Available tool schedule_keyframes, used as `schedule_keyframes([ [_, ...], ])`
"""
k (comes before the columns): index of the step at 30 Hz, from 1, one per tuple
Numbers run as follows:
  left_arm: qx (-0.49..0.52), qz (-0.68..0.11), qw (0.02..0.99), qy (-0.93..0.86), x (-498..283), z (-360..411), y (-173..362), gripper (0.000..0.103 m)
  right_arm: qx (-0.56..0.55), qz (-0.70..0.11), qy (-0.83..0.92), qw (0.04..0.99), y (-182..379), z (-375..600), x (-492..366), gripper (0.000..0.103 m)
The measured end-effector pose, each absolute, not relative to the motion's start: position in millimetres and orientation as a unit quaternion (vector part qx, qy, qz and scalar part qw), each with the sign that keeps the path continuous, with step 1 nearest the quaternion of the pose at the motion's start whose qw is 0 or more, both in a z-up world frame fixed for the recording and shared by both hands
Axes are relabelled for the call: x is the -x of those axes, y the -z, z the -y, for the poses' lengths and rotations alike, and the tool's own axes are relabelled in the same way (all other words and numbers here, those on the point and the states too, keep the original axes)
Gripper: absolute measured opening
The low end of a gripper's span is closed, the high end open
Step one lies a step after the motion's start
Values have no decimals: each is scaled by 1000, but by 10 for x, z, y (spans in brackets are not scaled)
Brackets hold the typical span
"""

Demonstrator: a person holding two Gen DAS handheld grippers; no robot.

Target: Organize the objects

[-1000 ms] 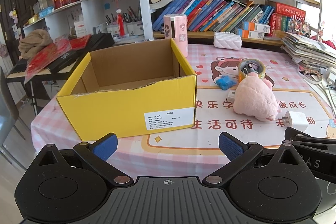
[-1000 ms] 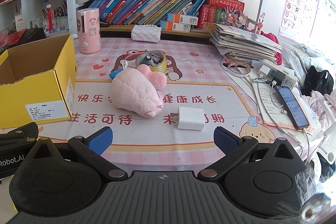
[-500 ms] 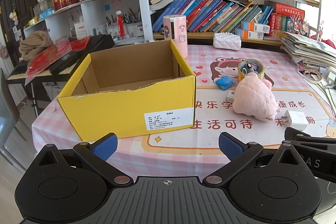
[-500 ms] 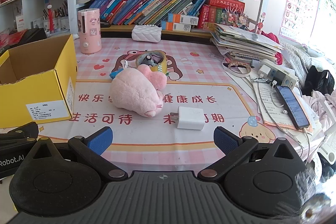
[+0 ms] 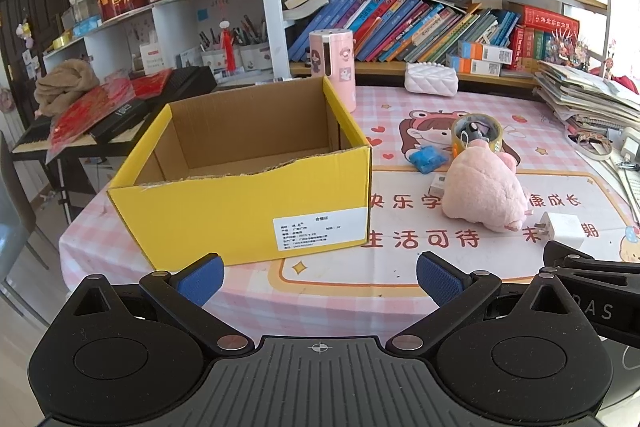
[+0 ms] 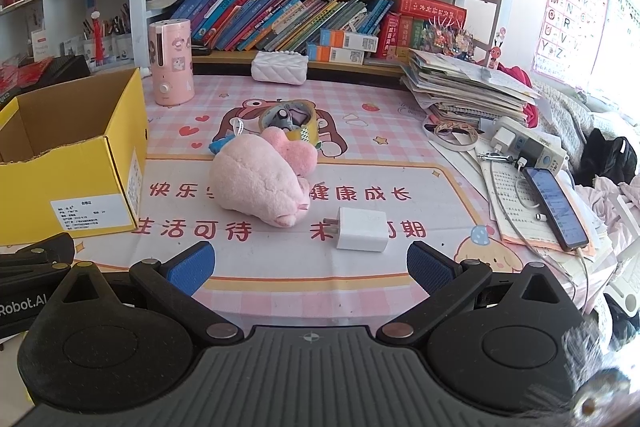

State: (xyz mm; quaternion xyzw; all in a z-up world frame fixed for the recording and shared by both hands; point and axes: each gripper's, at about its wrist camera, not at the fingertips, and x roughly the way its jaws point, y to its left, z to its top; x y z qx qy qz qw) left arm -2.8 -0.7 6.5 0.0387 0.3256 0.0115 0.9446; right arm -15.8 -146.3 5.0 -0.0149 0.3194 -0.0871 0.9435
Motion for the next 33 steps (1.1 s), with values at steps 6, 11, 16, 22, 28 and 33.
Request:
schedule_keyframes([
  [6,-39,-326,944,-11,21,22,-76,103,15,-319,87,944,-48,1467,157,103],
  [11,-39,-326,944,-12,21,24,-76,103,15,-319,86,944,-46,1463,158,103],
  [16,-39,-326,945,-11,15,36,-82,103,15,-318,87,944,-49,1464,159,103],
  [22,-36,-327,944,-16,-4,20,-89,103,16,-316,85,945,-69,1482,161,103],
  [28,-30,-329,944,-16,-2,-25,-73,103,18,-314,84,945,-46,1464,152,103],
  [33,-31,-327,944,-16,1,-37,-66,103,18,-314,85,945,-48,1463,152,103],
])
